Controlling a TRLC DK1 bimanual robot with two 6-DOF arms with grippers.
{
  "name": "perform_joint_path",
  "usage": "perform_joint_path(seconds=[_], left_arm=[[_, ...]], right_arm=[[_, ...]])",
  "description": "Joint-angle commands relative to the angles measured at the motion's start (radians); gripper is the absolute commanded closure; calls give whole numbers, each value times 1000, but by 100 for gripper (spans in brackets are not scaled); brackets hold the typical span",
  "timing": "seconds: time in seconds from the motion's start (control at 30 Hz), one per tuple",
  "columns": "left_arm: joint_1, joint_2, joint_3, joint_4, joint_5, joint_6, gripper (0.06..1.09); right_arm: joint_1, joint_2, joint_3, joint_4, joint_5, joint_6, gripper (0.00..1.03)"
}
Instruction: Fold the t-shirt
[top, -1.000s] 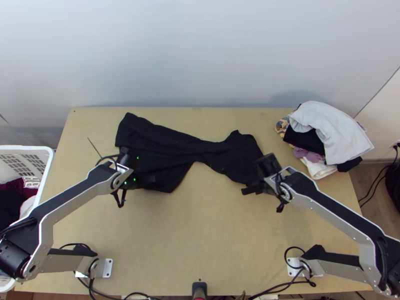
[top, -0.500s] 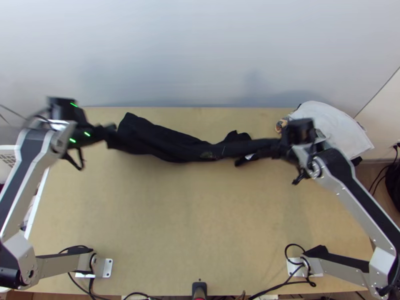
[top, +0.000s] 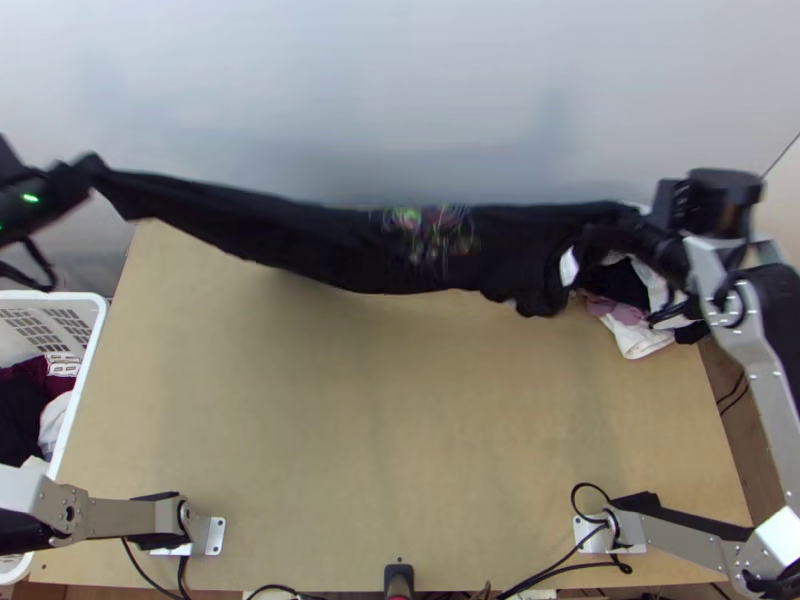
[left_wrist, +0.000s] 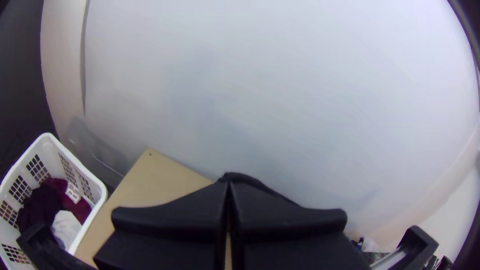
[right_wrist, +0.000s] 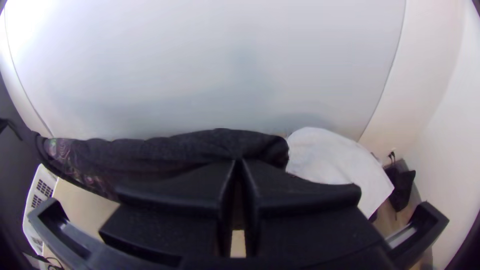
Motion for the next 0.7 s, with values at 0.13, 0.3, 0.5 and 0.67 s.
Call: perform_joint_path(seconds=[0.13, 0.3, 0.5, 0.67], left_arm=[[97, -4, 170, -16, 4, 22, 104], [115, 54, 142, 57, -5, 13, 104], [66, 158, 167, 146, -55, 8, 104], [54, 197, 175, 223, -92, 10, 104]], right_arm=[[-41, 19, 196, -53, 6, 11, 100], [-30, 97, 186, -23, 3, 31, 100], [-22, 261, 227, 36, -9, 40, 100], [-25, 359, 337, 49, -9, 77, 100]])
